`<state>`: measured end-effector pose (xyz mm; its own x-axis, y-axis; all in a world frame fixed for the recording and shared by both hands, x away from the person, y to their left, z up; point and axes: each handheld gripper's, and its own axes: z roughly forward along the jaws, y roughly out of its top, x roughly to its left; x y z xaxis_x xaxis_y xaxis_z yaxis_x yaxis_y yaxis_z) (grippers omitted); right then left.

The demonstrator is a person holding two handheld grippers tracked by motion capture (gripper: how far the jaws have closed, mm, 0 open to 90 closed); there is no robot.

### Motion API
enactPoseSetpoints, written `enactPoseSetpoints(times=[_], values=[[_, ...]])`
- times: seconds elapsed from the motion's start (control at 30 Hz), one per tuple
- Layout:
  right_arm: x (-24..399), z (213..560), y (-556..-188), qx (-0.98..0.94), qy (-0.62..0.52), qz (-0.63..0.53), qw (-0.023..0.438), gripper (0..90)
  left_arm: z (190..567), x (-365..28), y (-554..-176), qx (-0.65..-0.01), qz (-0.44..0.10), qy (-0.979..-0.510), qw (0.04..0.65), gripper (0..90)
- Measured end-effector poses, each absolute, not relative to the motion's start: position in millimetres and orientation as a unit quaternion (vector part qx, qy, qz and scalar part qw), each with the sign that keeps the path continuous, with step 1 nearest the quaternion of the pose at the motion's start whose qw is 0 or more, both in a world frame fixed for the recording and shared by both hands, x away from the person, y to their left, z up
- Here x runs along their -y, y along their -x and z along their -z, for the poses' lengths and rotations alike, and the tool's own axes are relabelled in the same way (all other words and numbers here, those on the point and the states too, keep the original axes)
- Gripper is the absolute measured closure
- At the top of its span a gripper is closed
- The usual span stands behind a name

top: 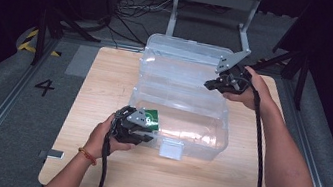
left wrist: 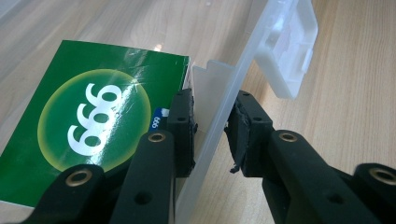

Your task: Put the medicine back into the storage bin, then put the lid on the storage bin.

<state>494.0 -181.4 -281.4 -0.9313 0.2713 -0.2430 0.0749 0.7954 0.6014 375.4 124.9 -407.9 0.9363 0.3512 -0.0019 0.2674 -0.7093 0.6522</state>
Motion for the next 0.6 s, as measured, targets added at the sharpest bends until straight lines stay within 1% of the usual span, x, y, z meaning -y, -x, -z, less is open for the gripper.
enactPoseSetpoints(times=[0.6], values=[[181.2,279.1,-469.9,-0.936,-0.074,-0.304,0.161,90.0,407.8,-124.3,-374.5,-0.171,-0.065,-0.922,0.34,71.2]])
